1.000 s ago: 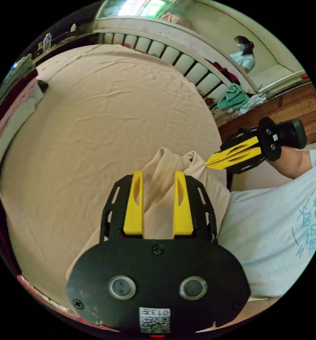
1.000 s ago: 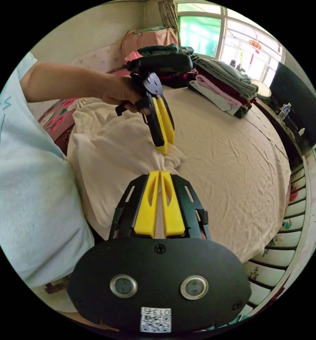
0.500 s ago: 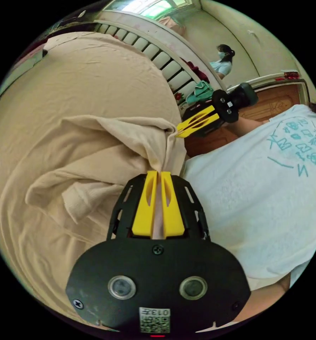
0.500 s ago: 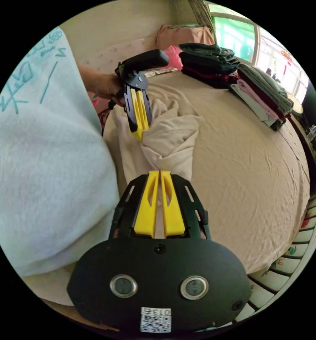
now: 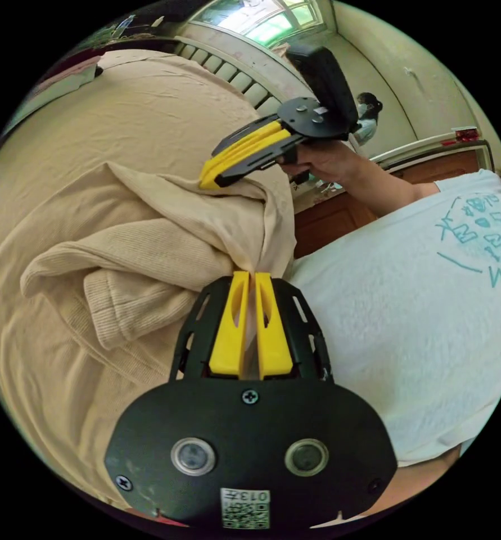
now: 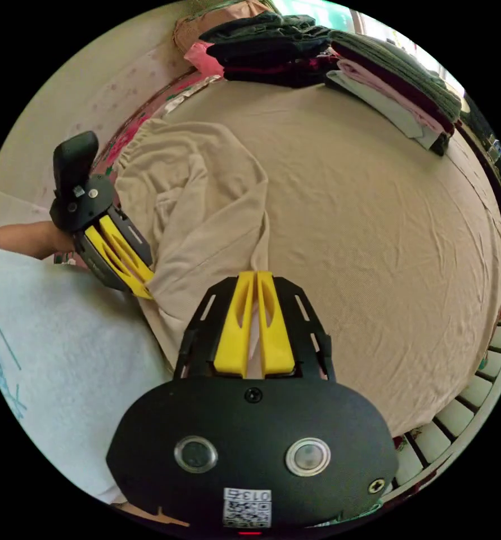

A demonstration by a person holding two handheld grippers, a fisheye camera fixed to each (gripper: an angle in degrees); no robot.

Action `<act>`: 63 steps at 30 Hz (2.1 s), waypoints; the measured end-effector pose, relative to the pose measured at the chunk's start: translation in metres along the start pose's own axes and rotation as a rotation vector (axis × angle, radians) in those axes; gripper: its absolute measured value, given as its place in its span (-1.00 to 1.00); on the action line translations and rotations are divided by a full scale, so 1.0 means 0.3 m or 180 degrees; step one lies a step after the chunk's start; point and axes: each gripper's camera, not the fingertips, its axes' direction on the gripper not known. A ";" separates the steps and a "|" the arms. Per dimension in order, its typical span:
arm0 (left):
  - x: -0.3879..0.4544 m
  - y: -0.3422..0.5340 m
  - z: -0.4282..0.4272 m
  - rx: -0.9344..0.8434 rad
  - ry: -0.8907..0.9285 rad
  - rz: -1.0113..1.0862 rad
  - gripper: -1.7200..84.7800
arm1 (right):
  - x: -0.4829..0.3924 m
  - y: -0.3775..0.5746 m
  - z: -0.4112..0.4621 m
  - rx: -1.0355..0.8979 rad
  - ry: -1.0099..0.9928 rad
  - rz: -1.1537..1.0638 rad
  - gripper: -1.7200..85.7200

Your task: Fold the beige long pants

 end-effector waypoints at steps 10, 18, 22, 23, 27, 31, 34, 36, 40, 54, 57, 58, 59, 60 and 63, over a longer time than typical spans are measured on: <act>0.095 0.001 -0.127 0.0204 -0.0358 0.0219 -0.94 | 0.469 0.048 -0.119 0.0879 -0.1677 0.1000 -0.94; 0.044 -0.213 -0.193 0.0524 -0.0126 0.0172 -0.85 | 0.577 0.105 -0.051 0.1043 -0.2136 0.1403 -0.95; -0.048 -0.330 -0.023 -0.0052 0.0399 0.0059 -0.75 | 0.565 0.115 -0.082 0.1019 -0.2049 0.1245 -0.95; -0.057 -0.338 -0.005 -0.0081 0.0518 0.0051 -0.76 | 0.558 0.115 -0.088 0.1008 -0.2017 0.1180 -0.95; -0.084 -0.374 0.036 -0.0349 0.0937 0.0074 -0.86 | 0.550 0.122 -0.089 0.0990 -0.1981 0.1080 -0.95; -0.029 -0.412 -0.107 -0.0308 0.0682 0.0298 -0.88 | 0.563 0.159 -0.073 0.1035 -0.1895 0.1190 -0.95; -0.061 -0.458 -0.213 -0.0172 0.0402 0.0304 -0.91 | 0.578 0.184 -0.028 0.1059 -0.1938 0.1412 -0.95; -0.116 -0.455 -0.298 0.0222 0.0406 0.0131 -0.92 | 0.590 0.210 -0.004 0.1039 -0.1889 0.1629 -0.95; -0.156 -0.356 -0.394 0.0716 0.0379 -0.0075 -0.93 | 0.610 0.317 -0.058 0.1391 -0.1771 0.1924 -0.95; 0.113 -0.144 -0.075 -0.0876 -0.0959 0.0642 -0.94 | -0.104 0.216 -0.126 -0.0024 0.0299 -0.1223 -0.95; 0.192 -0.110 -0.044 -0.0813 -0.0476 0.0794 -0.95 | -0.184 0.286 -0.149 -0.0024 0.0294 -0.1535 -0.96; 0.187 -0.095 -0.008 -0.0799 -0.0218 0.0694 -0.96 | -0.180 0.301 -0.135 -0.0161 0.0340 -0.1414 -0.95; 0.180 -0.089 0.012 -0.0788 -0.0073 0.0650 -0.96 | -0.166 0.314 -0.133 -0.0152 0.0396 -0.1253 -0.95; 0.165 -0.082 0.047 -0.0766 0.0122 0.0567 -0.96 | -0.160 0.319 -0.144 -0.0070 0.0379 -0.1173 -0.94; 0.150 -0.105 0.089 -0.0670 0.0279 0.0514 -0.96 | -0.175 0.289 -0.236 0.0465 0.0209 -0.0891 -0.90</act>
